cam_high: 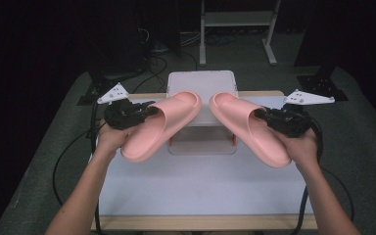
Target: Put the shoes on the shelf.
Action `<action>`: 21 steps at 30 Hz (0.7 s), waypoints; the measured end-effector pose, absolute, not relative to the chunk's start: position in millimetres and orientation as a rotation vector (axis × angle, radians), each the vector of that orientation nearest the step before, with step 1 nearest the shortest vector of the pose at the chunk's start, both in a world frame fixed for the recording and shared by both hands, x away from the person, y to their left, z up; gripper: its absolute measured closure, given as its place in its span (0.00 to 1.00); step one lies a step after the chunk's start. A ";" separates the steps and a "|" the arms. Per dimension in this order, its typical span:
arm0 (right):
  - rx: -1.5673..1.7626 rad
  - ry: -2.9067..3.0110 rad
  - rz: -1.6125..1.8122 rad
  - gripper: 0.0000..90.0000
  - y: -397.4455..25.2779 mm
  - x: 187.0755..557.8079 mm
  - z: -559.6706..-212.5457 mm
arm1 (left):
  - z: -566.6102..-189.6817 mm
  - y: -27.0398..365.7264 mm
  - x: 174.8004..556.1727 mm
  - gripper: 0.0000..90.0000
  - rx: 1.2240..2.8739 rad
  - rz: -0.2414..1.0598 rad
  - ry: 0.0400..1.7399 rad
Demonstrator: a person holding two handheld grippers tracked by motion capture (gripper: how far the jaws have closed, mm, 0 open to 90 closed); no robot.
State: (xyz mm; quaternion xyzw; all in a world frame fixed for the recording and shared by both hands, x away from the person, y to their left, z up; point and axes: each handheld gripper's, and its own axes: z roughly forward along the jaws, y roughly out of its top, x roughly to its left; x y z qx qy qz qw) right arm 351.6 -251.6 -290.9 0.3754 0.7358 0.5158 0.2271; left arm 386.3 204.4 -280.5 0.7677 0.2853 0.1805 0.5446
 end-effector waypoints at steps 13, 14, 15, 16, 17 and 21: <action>1.044 2.022 1.422 0.89 -248.8 364.8 -283.4 | -278.4 201.4 402.4 0.81 1.819 0.425 0.694; 1.044 2.022 1.422 0.89 -248.8 364.8 -283.4 | -278.4 201.4 402.4 0.81 1.819 0.425 0.694; 1.044 2.019 1.421 0.89 -248.8 365.9 -282.9 | -278.0 201.4 403.8 0.81 1.819 0.425 0.694; 1.040 2.018 1.419 0.89 -248.8 367.2 -282.4 | -277.7 201.3 404.9 0.81 1.820 0.425 0.695; 1.047 2.019 1.419 0.89 -248.4 368.1 -281.9 | -277.5 200.8 405.9 0.81 1.818 0.427 0.698; 1.050 2.018 1.417 0.89 -247.5 372.8 -279.8 | -276.2 199.4 409.4 0.81 1.822 0.426 0.697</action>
